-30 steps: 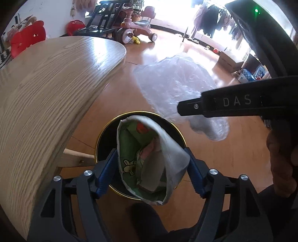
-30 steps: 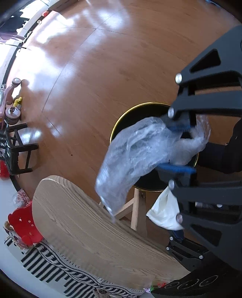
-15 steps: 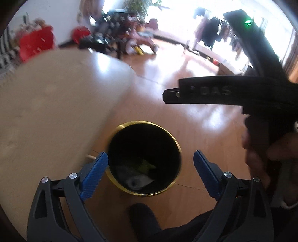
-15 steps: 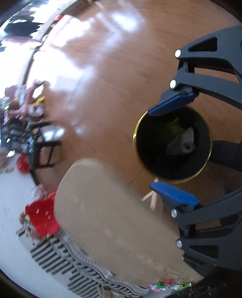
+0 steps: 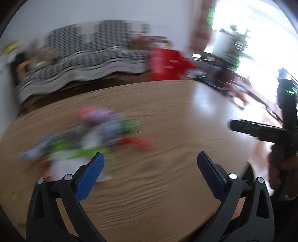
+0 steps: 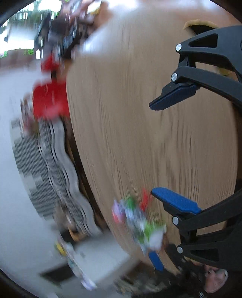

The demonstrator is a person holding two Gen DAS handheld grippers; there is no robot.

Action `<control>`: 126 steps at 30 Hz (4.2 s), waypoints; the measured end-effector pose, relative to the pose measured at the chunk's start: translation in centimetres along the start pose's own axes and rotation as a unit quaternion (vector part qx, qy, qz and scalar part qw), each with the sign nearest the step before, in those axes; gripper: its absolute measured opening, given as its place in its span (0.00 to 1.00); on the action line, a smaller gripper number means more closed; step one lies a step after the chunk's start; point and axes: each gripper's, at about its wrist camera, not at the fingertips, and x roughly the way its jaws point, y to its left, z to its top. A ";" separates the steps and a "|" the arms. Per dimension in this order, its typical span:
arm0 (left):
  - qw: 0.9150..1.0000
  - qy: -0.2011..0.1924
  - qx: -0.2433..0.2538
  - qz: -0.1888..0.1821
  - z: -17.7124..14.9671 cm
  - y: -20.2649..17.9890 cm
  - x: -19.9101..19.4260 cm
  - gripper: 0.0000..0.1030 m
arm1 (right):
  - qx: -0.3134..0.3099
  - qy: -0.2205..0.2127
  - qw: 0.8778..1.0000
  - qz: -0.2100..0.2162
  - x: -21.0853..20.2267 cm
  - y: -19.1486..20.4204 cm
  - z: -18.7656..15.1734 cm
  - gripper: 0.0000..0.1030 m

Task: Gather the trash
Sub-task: 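Grasp the green snack box with the right gripper while the left grasps the red cigarette pack, then carry both items over the bin and open both grippers to drop them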

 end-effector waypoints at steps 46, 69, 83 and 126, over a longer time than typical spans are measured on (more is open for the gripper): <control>0.982 0.083 -0.095 0.138 -4.5 14.5 6.3 0.60 | -0.123 0.075 0.975 0.172 10.0 17.1 -0.3 0.17; 0.995 0.006 -0.033 0.092 -0.4 5.6 1.1 0.58 | -0.092 -0.021 0.992 0.082 1.0 8.8 0.8 0.17; 0.989 0.016 0.111 -0.095 0.8 -17.6 5.3 0.58 | 0.048 -0.049 0.984 -0.165 -10.1 -12.3 -3.0 0.17; 0.901 0.148 0.287 -0.290 -8.8 -41.8 13.3 0.85 | 0.285 0.050 0.917 -0.275 -16.8 -32.7 -15.3 0.66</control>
